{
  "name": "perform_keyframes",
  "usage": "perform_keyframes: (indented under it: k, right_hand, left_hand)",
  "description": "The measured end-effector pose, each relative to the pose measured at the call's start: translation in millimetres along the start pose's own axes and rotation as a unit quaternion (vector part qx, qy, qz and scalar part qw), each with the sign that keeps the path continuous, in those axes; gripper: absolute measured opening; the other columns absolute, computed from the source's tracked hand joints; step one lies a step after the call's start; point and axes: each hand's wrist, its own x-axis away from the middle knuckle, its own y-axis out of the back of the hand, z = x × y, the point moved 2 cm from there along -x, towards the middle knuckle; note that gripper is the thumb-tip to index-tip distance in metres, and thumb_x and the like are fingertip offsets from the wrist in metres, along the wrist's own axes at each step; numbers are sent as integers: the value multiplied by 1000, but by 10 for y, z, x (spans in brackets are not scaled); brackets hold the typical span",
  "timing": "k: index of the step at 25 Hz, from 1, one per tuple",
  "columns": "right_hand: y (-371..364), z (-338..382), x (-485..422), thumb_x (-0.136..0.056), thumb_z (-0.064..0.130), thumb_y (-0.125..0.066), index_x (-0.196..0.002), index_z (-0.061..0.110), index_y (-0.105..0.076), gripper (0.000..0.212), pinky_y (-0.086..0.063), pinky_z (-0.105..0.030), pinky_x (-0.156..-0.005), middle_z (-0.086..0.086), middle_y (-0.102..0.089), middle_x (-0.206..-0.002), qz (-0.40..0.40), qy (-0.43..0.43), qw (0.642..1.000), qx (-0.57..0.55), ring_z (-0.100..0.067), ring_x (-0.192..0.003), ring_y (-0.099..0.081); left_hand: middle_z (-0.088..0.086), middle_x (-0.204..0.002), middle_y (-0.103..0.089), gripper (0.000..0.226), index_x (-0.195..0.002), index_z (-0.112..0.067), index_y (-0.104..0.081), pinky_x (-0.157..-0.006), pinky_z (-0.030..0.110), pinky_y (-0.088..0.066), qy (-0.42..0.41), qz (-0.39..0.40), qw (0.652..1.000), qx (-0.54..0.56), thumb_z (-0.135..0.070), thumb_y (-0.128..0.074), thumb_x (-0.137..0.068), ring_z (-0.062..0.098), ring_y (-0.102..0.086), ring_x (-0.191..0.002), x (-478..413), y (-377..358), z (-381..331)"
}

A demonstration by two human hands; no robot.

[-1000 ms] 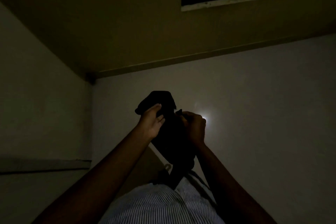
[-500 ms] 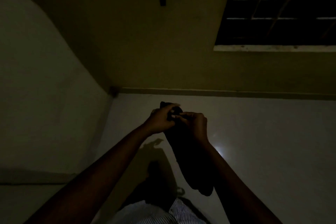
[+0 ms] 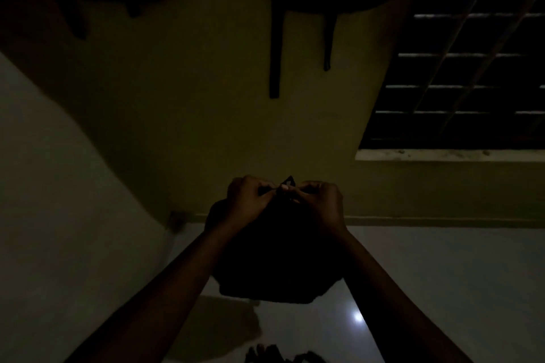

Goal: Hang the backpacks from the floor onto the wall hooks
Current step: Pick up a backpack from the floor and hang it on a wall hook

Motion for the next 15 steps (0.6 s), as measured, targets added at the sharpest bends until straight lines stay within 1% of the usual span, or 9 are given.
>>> perform_keyframes:
  k: [2, 3, 4, 6, 7, 8, 10, 12, 15]
  right_hand:
    - [-75, 252, -134, -77, 19, -74, -80, 10, -72, 10, -50, -17, -65, -1, -72, -80, 44, 44, 998, -1, -6, -72, -65]
    - [-128, 393, -217, -78, 17, -73, -82, 8, -74, 10, -50, -15, -65, -2, -73, -80, 60, 70, 996, -3, -6, -72, -66]
    - [-183, 524, -323, -79, 16, -72, -82, 6, -75, 11, -49, -13, -63, -4, -74, -81, 67, 96, 993, 2, -6, -70, -66]
    - [-278, 813, -507, -82, 14, -70, -80, 3, -74, 12, -45, -5, -54, -2, -70, -74, 68, 137, 988, 16, 0, -62, -60]
    - [-310, 960, -596, -82, 14, -69, -79, 5, -73, 11, -44, -3, -51, 2, -68, -70, 71, 155, 985, 14, 4, -59, -58]
    - [-342, 1153, -708, -82, 15, -69, -80, 6, -74, 10, -44, -4, -50, 5, -66, -68, 77, 175, 982, 7, 6, -56, -58]
    - [-387, 1507, -931, -82, 18, -70, -83, 6, -74, 13, -45, -9, -50, 5, -67, -70, 80, 211, 974, 13, 5, -57, -58]
    - [-415, 1927, -1140, -81, 22, -70, -85, 5, -76, 18, -45, -13, -50, -1, -72, -77, 78, 267, 960, 30, -3, -61, -61]
    - [-366, 2469, -1305, -80, 25, -71, -86, 5, -76, 21, -51, -30, -61, -13, -76, -85, 67, 341, 937, 41, -16, -74, -68]
  left_hand:
    - [7, -97, -76, 18, -91, -13, -76, -66, 6, -44, 24, -56, 997, 43, -24, -66, -82, 17, -69, -91, -167, 183, -26]
    - [7, -95, -76, 17, -90, -14, -76, -69, 5, -45, 24, -77, 995, 54, -26, -66, -82, 16, -69, -89, -263, 302, -47]
    - [8, -94, -76, 18, -90, -14, -76, -79, 11, -49, 21, -95, 994, 55, -27, -66, -82, 17, -69, -89, -366, 416, -56]
    - [10, -94, -76, 20, -90, -14, -76, -97, 41, -47, 23, -140, 989, 46, -29, -66, -82, 23, -69, -92, -559, 631, -85]
    - [11, -95, -76, 21, -91, -14, -76, -99, 48, -45, 27, -165, 985, 46, -30, -65, -82, 26, -68, -93, -655, 746, -121]
    - [12, -96, -75, 21, -93, -13, -75, -99, 49, -44, 32, -195, 979, 49, -29, -65, -82, 27, -68, -95, -781, 894, -182]
    - [13, -101, -74, 23, -98, -10, -73, -96, 38, -49, 44, -237, 968, 72, -25, -64, -84, 25, -67, -94, -982, 1155, -330]
    - [12, -102, -73, 24, -102, -8, -71, -81, 25, -50, 31, -272, 957, 95, -23, -62, -86, 17, -65, -88, -1168, 1427, -525]
    - [10, -100, -74, 23, -99, -10, -72, -79, 29, -54, -2, -333, 935, 122, -25, -63, -84, 18, -66, -89, -1350, 1765, -781]
